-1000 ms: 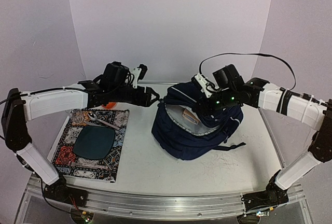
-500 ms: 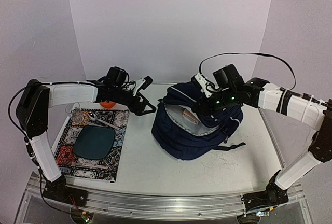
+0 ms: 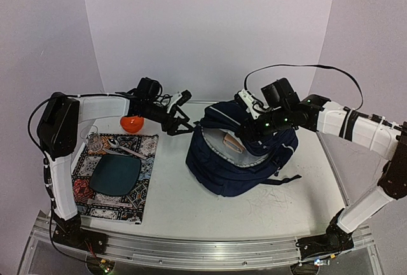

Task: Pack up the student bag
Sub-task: Pick up the second largest pocket of the student bag, then zip the second largest pocket of the bag in the student bag.

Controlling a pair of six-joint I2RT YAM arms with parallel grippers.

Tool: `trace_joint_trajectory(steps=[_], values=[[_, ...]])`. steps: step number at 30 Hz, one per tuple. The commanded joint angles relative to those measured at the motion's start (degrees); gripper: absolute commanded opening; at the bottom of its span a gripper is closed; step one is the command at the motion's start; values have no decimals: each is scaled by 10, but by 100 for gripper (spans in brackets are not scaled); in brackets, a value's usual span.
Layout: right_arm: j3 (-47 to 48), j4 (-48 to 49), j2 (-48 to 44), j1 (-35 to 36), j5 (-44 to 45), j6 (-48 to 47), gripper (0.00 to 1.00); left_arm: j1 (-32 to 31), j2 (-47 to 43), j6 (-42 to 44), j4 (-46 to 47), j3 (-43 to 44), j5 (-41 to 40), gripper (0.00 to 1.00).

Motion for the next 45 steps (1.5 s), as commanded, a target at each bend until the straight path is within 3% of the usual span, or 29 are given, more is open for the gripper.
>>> trace_joint_trajectory(steps=[1,5,11,21,28,33,45], values=[[33,20,-6,9,-60,6,0,-1,36,20,-22,50,67,71],[35,20,-3,9,-60,6,0,-1,60,15,-34,75,97,61],[37,20,-1,9,-60,8,0,-1,84,8,-59,112,118,38],[40,19,-2,9,-55,8,0,-2,38,10,-65,62,133,1],[42,17,1,10,-47,10,0,-4,-32,-27,-65,6,87,0],[46,13,8,13,-33,11,0,-43,-92,-54,-66,-42,13,0],[52,-14,42,33,-11,-12,0,-114,-184,-217,-65,-112,-102,0]])
